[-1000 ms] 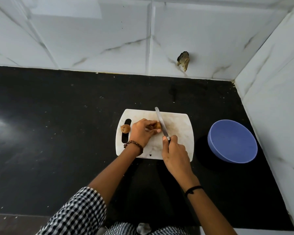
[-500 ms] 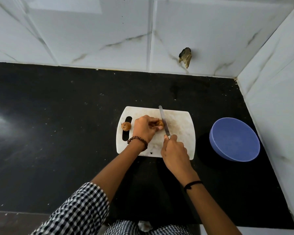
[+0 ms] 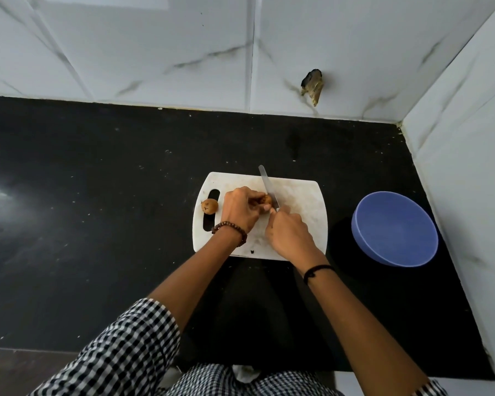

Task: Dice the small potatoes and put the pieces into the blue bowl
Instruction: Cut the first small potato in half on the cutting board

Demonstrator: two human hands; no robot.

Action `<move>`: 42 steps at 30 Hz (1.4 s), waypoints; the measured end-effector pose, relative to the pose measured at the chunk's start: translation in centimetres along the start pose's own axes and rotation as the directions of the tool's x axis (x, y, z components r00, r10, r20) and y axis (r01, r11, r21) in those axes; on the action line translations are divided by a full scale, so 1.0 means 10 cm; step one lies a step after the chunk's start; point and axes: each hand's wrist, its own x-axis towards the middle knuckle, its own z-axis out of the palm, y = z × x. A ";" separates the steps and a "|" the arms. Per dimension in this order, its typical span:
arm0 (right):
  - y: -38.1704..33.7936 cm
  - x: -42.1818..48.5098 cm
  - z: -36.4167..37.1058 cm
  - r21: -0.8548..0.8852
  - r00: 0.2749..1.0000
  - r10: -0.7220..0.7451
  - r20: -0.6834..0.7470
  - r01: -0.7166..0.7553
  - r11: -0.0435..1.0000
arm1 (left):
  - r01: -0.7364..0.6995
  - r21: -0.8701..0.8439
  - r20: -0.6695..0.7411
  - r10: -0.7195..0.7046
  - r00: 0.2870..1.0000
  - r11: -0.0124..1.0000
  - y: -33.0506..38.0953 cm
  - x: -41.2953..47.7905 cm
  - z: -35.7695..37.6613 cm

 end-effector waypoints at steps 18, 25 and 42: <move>0.21 -0.43 0.25 -0.107 0.997 -0.022 -0.070 0.014 0.994 | 0.041 0.024 0.016 -0.041 0.999 0.999 0.01 -0.05 -0.01; 0.40 -0.83 0.19 -0.137 1.000 0.007 -0.011 -0.009 0.991 | 0.037 0.036 0.013 -0.037 0.999 0.999 0.02 -0.08 -0.03; 0.54 -0.62 -0.09 0.121 0.993 -0.025 -0.112 0.039 0.992 | -0.052 0.143 0.041 0.047 0.998 0.988 -0.15 -0.15 -0.14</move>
